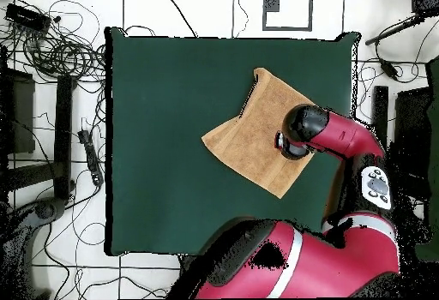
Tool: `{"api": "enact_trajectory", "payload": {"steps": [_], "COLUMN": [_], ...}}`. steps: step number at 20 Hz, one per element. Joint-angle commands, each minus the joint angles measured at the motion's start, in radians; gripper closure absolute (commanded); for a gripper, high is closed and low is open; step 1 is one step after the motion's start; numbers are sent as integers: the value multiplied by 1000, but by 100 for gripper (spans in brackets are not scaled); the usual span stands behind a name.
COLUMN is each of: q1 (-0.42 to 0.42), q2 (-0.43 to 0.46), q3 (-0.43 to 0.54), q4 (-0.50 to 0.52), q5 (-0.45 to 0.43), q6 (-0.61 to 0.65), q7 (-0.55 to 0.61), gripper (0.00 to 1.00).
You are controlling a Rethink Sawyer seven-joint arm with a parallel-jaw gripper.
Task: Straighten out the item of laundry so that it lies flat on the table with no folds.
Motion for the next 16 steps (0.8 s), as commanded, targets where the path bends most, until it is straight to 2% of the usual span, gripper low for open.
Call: {"api": "enact_trajectory", "payload": {"steps": [1, 9, 11, 14, 16], "q1": [11, 6, -2, -15, -15], "q2": [34, 3, -53, -191, -276], "q3": [148, 147, 154, 168, 157], "q4": [-11, 50, 111, 188, 188], "q5": [-51, -49, -35, -19, -12], "q6": [-143, -188, -210, -182, -131], "q7": [-27, -8, 5, -35, -51], "gripper": [0, 0, 0, 0, 0]}}
